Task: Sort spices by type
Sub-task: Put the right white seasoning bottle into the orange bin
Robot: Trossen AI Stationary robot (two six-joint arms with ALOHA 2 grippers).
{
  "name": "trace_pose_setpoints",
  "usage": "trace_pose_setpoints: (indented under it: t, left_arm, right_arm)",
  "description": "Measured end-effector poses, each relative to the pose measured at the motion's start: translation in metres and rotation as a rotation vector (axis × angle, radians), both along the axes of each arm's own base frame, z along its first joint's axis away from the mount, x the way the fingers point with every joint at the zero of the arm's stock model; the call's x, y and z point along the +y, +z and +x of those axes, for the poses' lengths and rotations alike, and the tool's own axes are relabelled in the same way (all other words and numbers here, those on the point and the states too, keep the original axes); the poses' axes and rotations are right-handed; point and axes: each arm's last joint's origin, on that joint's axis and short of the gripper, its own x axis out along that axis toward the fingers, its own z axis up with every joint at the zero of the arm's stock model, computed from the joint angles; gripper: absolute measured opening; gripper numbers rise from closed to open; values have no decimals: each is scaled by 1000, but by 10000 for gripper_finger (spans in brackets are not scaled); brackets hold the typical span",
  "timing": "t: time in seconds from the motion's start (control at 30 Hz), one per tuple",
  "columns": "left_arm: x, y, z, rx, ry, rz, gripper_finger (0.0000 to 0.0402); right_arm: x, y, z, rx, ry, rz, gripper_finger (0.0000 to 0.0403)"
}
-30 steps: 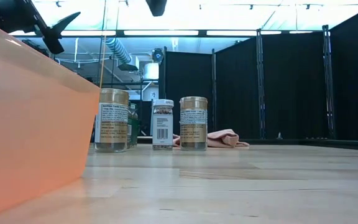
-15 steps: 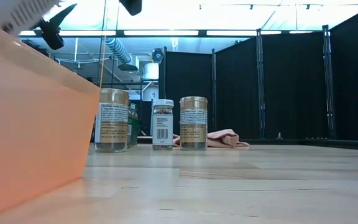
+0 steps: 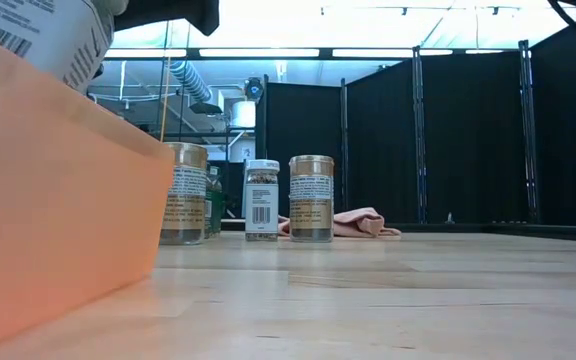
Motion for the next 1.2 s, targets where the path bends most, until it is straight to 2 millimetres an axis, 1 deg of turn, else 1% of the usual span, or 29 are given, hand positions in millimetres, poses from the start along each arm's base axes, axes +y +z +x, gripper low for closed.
trace_pose_setpoints:
  t: [0.27,0.5,0.67,0.77,1.0,1.07,1.2]
  left_arm:
    - [0,-1,1,15,0,0,332]
    - [0,-2,1,23,0,-1,332]
    - [0,-2,1,26,1,1,332]
    - [0,-2,2,29,2,1,332]
    - [0,-7,5,93,3,1,332]
    - [0,-8,6,106,2,1,332]
    - [0,-10,6,119,2,0,332]
  right_arm:
    - [1,-4,-5,50,2,-17,208]
    - [2,-21,-2,96,0,-35,208]
    - [3,-28,0,106,-7,-33,208]
    - [3,-33,-1,141,-20,-36,208]
    - [2,-32,-2,145,-20,-38,208]
    - [2,-32,-2,146,-29,-33,221]
    - [1,-32,-1,144,-57,-22,281]
